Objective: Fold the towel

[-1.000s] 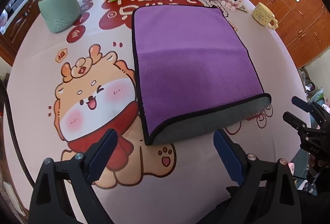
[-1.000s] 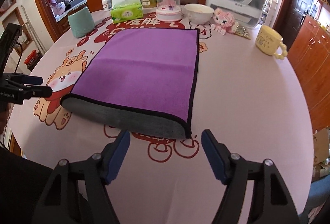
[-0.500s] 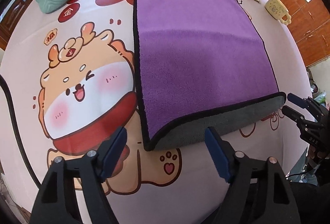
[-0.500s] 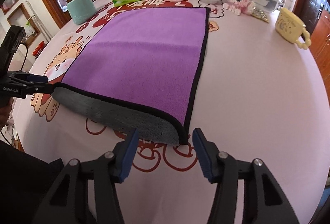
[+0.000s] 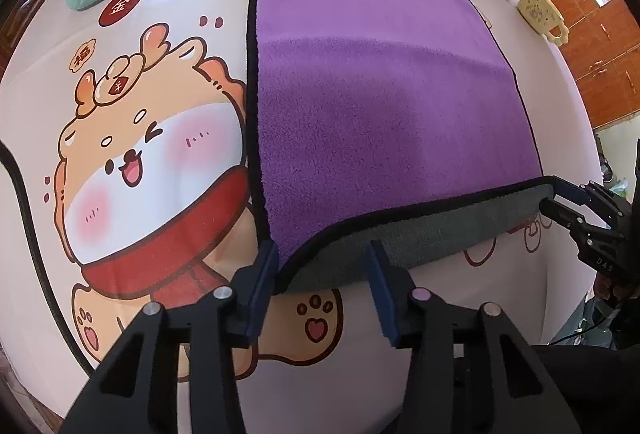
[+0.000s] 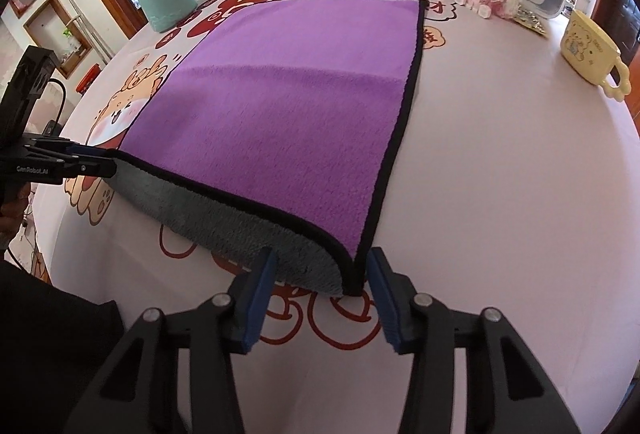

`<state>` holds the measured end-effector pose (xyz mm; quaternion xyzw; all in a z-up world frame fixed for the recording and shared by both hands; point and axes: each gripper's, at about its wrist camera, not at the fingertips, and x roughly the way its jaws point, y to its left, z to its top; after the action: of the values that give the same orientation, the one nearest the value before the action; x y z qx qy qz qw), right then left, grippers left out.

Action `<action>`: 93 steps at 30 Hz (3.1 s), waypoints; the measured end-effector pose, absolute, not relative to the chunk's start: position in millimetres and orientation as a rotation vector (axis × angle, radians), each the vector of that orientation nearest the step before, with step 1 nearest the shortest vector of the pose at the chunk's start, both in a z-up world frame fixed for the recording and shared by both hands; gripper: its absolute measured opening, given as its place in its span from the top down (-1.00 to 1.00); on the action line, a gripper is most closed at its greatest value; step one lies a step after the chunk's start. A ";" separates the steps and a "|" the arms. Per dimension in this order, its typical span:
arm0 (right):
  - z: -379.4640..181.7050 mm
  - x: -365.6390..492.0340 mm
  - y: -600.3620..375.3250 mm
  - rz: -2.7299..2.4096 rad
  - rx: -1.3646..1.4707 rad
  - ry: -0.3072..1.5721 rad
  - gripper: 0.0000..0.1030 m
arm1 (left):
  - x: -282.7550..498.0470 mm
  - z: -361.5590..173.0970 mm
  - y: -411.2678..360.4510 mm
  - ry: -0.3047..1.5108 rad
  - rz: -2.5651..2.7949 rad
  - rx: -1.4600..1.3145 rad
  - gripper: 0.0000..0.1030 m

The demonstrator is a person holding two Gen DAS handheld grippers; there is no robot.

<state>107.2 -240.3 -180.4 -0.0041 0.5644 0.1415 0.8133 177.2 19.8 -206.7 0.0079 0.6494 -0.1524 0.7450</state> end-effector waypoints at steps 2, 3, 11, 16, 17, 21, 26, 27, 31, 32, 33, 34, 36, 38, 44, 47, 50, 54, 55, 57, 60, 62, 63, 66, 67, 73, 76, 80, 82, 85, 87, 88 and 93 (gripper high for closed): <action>-181.6 106.0 -239.3 0.307 -0.011 1.208 0.21 | 177.8 -207.1 18.7 1.419 -0.329 0.017 0.34; -181.9 105.7 -238.7 0.307 -0.015 1.209 0.22 | 178.1 -206.8 19.6 1.419 -0.326 0.016 0.37; -182.3 104.8 -241.0 0.290 -0.021 1.209 0.46 | 180.8 -208.0 30.3 1.420 -0.295 0.001 0.78; -182.3 105.0 -244.7 0.276 -0.018 1.208 0.63 | 177.0 -208.0 34.9 1.425 -0.296 0.003 0.86; -182.4 105.0 -245.2 0.275 -0.017 1.207 0.66 | 176.4 -207.9 34.8 1.425 -0.297 0.006 0.88; -182.5 105.2 -247.0 0.266 -0.013 1.204 0.81 | 175.3 -207.3 35.0 1.428 -0.294 0.006 0.91; -182.3 104.6 -247.6 0.267 -0.010 1.202 0.87 | 174.7 -206.4 35.7 1.428 -0.288 -0.001 0.92; -181.8 104.6 -247.3 0.267 -0.011 1.201 0.87 | 174.2 -205.6 36.4 1.427 -0.287 -0.004 0.92; -179.8 103.6 -247.1 0.263 -0.010 1.195 0.88 | 173.2 -201.3 38.5 1.421 -0.288 0.000 0.92; -178.9 103.5 -247.1 0.262 -0.010 1.192 0.88 | 173.1 -200.3 38.9 1.420 -0.290 0.003 0.92; -178.0 103.4 -247.1 0.261 -0.009 1.191 0.89 | 172.8 -199.2 39.3 1.418 -0.289 0.006 0.92; -177.0 103.1 -247.0 0.259 -0.010 1.190 0.89 | 172.7 -198.4 39.9 1.417 -0.290 0.007 0.92; -175.0 102.8 -247.6 0.256 -0.010 1.184 0.89 | 172.3 -196.7 40.9 1.414 -0.291 0.009 0.92; -172.7 102.2 -248.3 0.252 -0.008 1.179 0.89 | 171.4 -195.3 42.8 1.412 -0.292 0.007 0.92; -166.8 102.5 -249.5 0.228 -0.017 1.169 0.89 | 169.9 -188.3 39.6 1.400 -0.297 0.018 0.92; -161.3 103.9 -249.4 0.223 -0.021 1.159 0.89 | 171.0 -183.7 40.7 1.387 -0.289 0.011 0.92; -154.0 107.5 -249.3 0.221 -0.026 1.147 0.89 | 174.7 -174.8 41.3 1.366 -0.286 0.018 0.92; -140.8 115.8 -248.6 0.215 -0.045 1.120 0.89 | 185.6 -157.2 37.9 1.316 -0.286 0.044 0.92; -136.6 119.0 -248.9 0.215 -0.050 1.109 0.89 | 189.6 -153.1 37.2 1.303 -0.283 0.049 0.92; -129.9 126.2 -249.1 0.212 -0.053 1.089 0.89 | 199.6 -144.5 36.6 1.276 -0.276 0.047 0.92; -120.9 140.9 -249.2 0.201 -0.063 1.059 0.89 | 216.6 -133.5 34.0 1.236 -0.268 0.063 0.92; -115.3 153.3 -248.6 0.190 -0.071 1.039 0.89 | 229.4 -126.3 32.2 1.210 -0.264 0.084 0.92; -112.0 161.0 -248.6 0.185 -0.074 1.027 0.89 | 235.6 -124.1 31.1 1.202 -0.263 0.089 0.92; -105.2 177.5 -248.4 0.173 -0.082 1.004 0.89 | 254.3 -117.0 28.7 1.180 -0.260 0.104 0.92; -102.9 184.5 -248.8 0.170 -0.087 0.994 0.89 | 259.4 -115.1 27.3 1.173 -0.262 0.109 0.92; -94.1 218.0 -254.9 0.140 -0.075 0.955 0.89 | 294.8 -106.3 20.9 1.127 -0.261 0.126 0.92; -92.5 235.1 -256.6 0.136 -0.075 0.939 0.89 | 312.7 -105.9 18.2 1.112 -0.254 0.130 0.92; -91.4 259.2 -258.7 0.128 -0.071 0.925 0.89 | 338.2 -109.0 15.2 1.103 -0.239 0.126 0.92; -91.7 272.3 -259.2 0.125 -0.071 0.918 0.89 | 349.7 -113.0 13.4 1.103 -0.232 0.130 0.92; -96.1 290.9 -259.4 0.120 -0.075 0.914 0.89 | 365.1 -118.7 12.0 1.103 -0.225 0.131 0.92; -100.2 301.2 -259.6 0.119 -0.074 0.917 0.89 | 377.5 -123.4 12.2 1.105 -0.221 0.121 0.92; -103.2 307.6 -260.0 0.115 -0.073 0.919 0.89 | 382.3 -125.6 12.4 1.108 -0.219 0.116 0.92; -120.7 330.7 -262.1 0.109 -0.054 0.937 0.89 | 407.4 -145.1 11.4 1.140 -0.207 0.088 0.92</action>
<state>330.7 -262.1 -120.7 -0.0261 0.4512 0.0524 0.8905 407.4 11.4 -145.1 0.0416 0.5386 -0.0979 0.8358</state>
